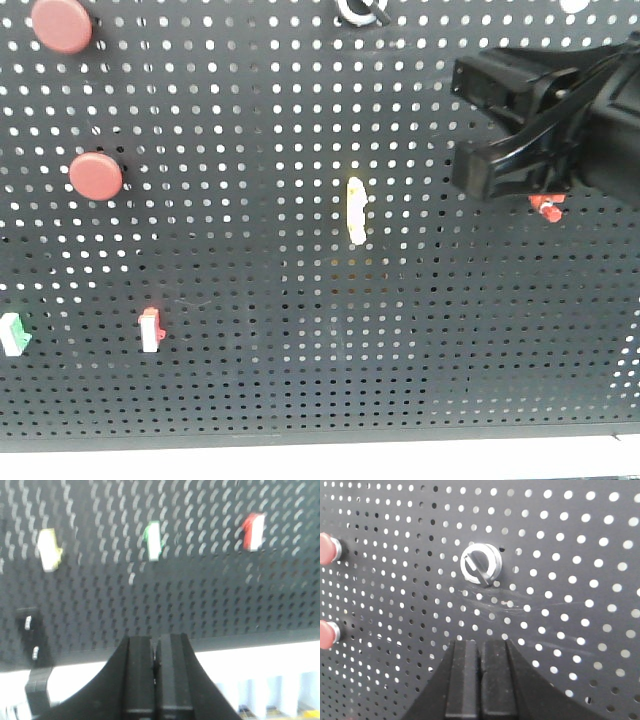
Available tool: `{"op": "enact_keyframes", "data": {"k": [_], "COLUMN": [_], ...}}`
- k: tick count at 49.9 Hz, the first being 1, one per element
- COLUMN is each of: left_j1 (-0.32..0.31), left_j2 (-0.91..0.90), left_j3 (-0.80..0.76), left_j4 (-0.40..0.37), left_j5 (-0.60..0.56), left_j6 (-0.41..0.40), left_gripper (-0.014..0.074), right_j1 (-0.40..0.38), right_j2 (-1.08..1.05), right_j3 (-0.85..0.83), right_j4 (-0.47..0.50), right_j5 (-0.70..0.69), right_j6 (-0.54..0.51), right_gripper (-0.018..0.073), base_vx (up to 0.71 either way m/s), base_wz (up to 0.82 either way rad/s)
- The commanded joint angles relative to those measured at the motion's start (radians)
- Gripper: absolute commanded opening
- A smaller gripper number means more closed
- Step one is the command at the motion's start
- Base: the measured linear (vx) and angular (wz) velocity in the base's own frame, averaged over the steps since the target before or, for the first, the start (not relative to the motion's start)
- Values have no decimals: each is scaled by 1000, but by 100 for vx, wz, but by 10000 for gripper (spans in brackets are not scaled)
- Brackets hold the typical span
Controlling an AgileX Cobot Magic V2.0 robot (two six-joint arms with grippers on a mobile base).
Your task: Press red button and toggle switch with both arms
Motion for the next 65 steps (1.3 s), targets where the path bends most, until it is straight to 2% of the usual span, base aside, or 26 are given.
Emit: {"op": "enact_keyframes", "data": {"k": [1,28,32,35,37,41,45,47,48,54,60,65], "left_j1": [1,1,1,1,1,1,1,1,1,1,1,1], "left_j2": [4,4,4,4,4,4,4,4,4,4,4,4], "left_j3": [31,31,31,31,31,31,31,31,31,31,31,31], "left_j4": [-14,-14,-14,-14,-14,-14,-14,-14,-14,-14,-14,-14], "left_j5": [-60,-60,-60,-60,-60,-60,-60,-60,-60,-60,-60,-60], "left_j6": [-9,-9,-9,-9,-9,-9,-9,-9,-9,-9,-9,-9], "left_gripper": [2,2,2,2,2,2,2,2,2,2,2,2], "right_j1": [-2,-2,-10,-45,-83,-183,-282,-343,-458,-584,-646,-648], "right_j2": [-20,-20,-52,-102,-143,-226,-315,-366,-468,-608,-765,-869], "right_j3": [-27,-20,23,89,148,285,407,480,627,830,1020,1154], "right_j4": [-8,-8,-1,64,144,261,337,370,431,512,543,543], "right_j5": [-53,-57,-52,-54,-68,-124,-189,-220,-277,-321,-348,-355], "right_j6": [-4,-4,-55,-109,-160,-236,-306,-336,-356,-398,-399,-399], "right_gripper": [0,0,0,0,0,0,0,0,0,0,0,0], "base_vx": [0,0,0,0,0,0,0,0,0,0,0,0], "base_wz": [0,0,0,0,0,0,0,0,0,0,0,0]}}
